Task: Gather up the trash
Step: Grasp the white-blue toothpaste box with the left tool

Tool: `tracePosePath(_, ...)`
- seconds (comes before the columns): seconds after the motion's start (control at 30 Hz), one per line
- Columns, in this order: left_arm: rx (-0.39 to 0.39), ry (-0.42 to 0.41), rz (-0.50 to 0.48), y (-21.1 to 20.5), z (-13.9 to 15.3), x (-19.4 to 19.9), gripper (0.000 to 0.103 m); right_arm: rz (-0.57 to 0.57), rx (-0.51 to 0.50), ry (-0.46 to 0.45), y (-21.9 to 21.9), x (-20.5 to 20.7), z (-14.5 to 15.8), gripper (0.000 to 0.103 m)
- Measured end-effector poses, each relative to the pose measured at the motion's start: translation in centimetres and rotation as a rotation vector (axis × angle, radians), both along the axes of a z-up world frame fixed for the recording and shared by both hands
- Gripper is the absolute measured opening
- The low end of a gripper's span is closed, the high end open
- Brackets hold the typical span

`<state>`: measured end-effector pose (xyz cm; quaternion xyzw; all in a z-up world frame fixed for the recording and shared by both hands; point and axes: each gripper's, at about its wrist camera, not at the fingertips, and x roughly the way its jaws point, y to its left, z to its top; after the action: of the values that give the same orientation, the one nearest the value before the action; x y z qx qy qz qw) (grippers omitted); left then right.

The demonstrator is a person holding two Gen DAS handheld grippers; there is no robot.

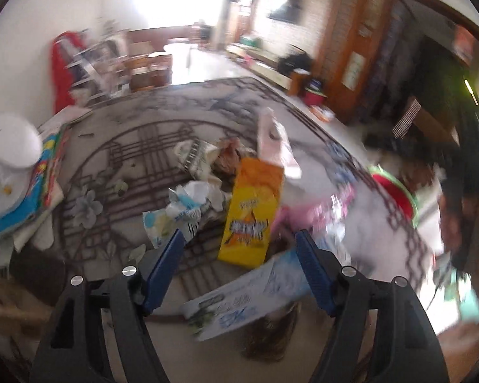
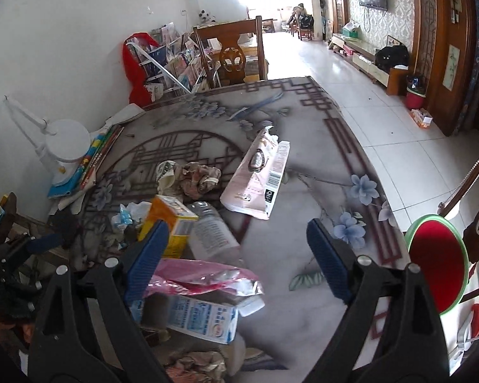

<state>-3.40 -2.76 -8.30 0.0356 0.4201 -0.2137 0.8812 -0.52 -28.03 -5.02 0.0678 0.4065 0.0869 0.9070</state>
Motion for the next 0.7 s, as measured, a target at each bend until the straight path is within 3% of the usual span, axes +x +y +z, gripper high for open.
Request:
tracePosePath(0.1,0.049,-0.003,-0.178,0.4,-1.3,-0.9,0.071,-0.012,-0.018,0.006,0.4,-0.4,0.2,0.088)
tracePosePath(0.27,0.102,0.039,-0.384,-0.3,-3.8,-1.1,0.071,-0.024,-0.044,0.045,0.6,-1.1,-0.5,0.088)
tracePosePath(0.43,0.064,0.099,-0.47,-1.3,-5.6,0.3,0.071,-0.039,-0.053,0.071,0.4,-1.9,-1.0,0.088)
tracePosePath(0.53,0.092,0.131,-0.535,-2.4,-7.1,0.9,0.071,-0.053,-0.049,0.077,0.1,-2.4,-1.1,0.088)
tracePosePath(0.63,0.12,0.197,-0.557,-3.3,-8.7,1.6,0.071,-0.06,-0.055,0.084,0.0,-2.7,-1.2,0.09)
tracePosePath(0.7,0.098,0.22,-0.55,-3.3,-9.2,2.1,0.068,-0.062,-0.061,0.091,0.0,-2.9,-1.4,0.091)
